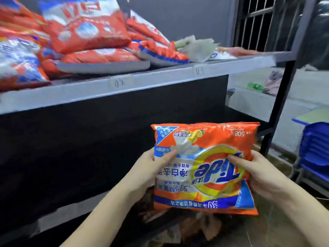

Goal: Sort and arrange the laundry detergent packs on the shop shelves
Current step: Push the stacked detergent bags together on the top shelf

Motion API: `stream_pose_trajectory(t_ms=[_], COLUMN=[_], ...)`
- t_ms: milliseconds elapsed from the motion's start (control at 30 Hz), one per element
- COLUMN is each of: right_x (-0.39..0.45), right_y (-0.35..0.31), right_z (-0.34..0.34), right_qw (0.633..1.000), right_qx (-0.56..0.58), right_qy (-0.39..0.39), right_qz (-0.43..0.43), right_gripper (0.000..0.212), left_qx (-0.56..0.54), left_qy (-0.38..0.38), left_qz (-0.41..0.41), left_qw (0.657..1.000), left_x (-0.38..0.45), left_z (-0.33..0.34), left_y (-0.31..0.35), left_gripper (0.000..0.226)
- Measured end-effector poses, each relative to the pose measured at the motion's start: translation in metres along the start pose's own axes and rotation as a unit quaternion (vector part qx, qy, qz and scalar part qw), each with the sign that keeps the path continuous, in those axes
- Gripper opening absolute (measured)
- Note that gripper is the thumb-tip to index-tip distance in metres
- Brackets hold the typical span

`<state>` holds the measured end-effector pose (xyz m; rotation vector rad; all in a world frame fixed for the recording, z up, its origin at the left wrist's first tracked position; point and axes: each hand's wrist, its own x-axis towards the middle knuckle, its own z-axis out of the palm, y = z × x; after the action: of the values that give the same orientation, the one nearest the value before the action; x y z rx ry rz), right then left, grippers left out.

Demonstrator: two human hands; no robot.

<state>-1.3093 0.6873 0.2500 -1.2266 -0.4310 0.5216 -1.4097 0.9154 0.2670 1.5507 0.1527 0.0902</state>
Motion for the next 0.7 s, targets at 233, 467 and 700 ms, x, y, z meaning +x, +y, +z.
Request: stream_pose_trajectory(t_ms=[233, 467, 700], right_x=[0.016, 0.053, 0.105], right_y=[-0.081, -0.127, -0.150], right_z=[0.094, 0.187, 0.272], right_qw=[0.989, 0.965, 0.936], right_qx=[-0.032, -0.066, -0.085], right_qy=[-0.110, -0.219, -0.301], right_qz=[-0.095, -0.133, -0.162], right_gripper=[0.069, 0.066, 0.055], left_qx=[0.053, 0.065, 0.044], left_qy=[0.087, 0.170, 0.253], left_qz=[0.147, 0.216, 0.269], left_qw=[0.984, 0.959, 0.928], left_x=[-0.056, -0.103, -0.120], left_z=[-0.051, -0.117, -0.182], left_y=[0.101, 0.163, 0.199], left_gripper=[0.042, 0.039, 0.034])
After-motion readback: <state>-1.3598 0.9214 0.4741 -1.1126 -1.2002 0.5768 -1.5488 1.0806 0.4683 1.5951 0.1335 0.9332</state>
